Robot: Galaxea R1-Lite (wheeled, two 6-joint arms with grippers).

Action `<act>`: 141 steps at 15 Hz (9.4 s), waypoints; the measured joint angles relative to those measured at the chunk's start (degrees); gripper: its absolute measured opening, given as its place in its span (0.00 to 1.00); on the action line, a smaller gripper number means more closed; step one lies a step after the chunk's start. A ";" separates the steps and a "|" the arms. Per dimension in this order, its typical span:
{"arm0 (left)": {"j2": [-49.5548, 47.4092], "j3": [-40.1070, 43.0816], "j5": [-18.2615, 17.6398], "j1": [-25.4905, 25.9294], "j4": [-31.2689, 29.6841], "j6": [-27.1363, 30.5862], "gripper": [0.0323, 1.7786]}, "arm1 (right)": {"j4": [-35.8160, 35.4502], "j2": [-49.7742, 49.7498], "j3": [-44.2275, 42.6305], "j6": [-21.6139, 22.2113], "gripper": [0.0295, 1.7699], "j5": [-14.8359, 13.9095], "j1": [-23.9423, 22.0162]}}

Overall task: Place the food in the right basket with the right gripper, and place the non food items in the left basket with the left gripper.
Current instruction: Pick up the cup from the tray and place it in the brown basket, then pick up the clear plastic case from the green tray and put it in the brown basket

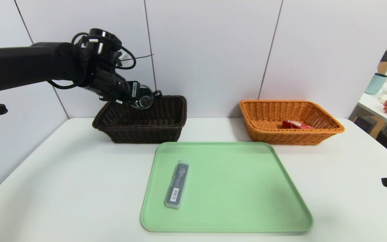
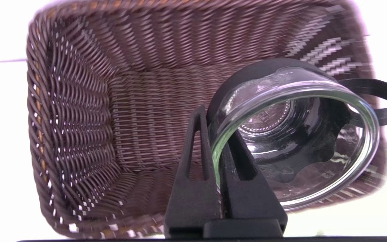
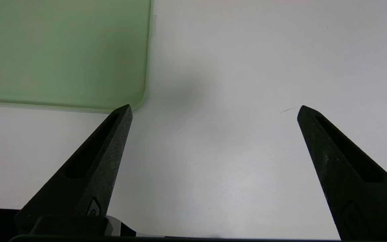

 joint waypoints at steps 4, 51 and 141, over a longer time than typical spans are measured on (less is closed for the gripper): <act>4.17 -0.06 1.18 1.71 -2.71 0.09 0.04 | -0.21 -0.55 0.72 0.00 0.96 0.00 -0.02; -4.22 0.11 3.97 -28.34 34.23 -11.89 0.95 | -0.32 0.43 4.99 3.74 0.96 0.05 -0.41; 9.20 0.89 5.33 -28.71 33.32 -23.37 0.90 | -9.56 13.68 4.49 -1.08 0.96 2.28 3.23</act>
